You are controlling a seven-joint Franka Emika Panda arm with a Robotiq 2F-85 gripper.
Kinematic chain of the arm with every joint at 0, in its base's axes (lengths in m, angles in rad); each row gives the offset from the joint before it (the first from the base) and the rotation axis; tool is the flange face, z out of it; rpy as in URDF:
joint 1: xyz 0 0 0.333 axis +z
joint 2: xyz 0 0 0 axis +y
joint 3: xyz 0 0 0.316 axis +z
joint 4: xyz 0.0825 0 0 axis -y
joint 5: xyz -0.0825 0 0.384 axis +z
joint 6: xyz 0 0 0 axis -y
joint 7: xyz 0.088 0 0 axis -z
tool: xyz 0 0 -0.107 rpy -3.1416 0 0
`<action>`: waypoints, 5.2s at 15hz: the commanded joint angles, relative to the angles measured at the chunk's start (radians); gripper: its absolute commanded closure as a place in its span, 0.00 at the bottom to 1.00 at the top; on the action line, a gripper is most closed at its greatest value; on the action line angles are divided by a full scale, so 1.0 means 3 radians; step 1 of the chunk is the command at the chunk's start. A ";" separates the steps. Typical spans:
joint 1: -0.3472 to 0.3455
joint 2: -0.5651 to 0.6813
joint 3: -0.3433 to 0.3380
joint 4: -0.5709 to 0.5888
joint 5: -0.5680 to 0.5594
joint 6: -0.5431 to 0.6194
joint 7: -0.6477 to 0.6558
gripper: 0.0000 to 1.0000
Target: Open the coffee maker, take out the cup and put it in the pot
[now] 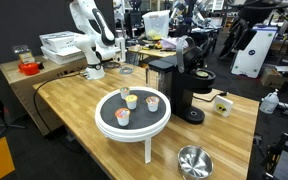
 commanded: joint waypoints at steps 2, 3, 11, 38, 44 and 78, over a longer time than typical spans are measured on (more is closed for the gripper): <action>-0.0088 0.0100 0.0095 0.0085 -0.0022 -0.0001 0.0398 0.00; -0.0124 0.0138 0.0136 0.0108 -0.0041 0.0007 0.0545 0.00; -0.0099 0.0195 0.0107 0.0160 0.0053 -0.0034 0.0540 0.00; -0.0189 0.0944 0.0127 0.0478 -0.0083 -0.0066 0.0590 0.00; -0.0196 0.1123 0.0107 0.0683 0.0043 -0.0190 0.0663 0.00; -0.0302 0.1815 0.0105 0.1164 0.0141 -0.0287 0.1575 0.00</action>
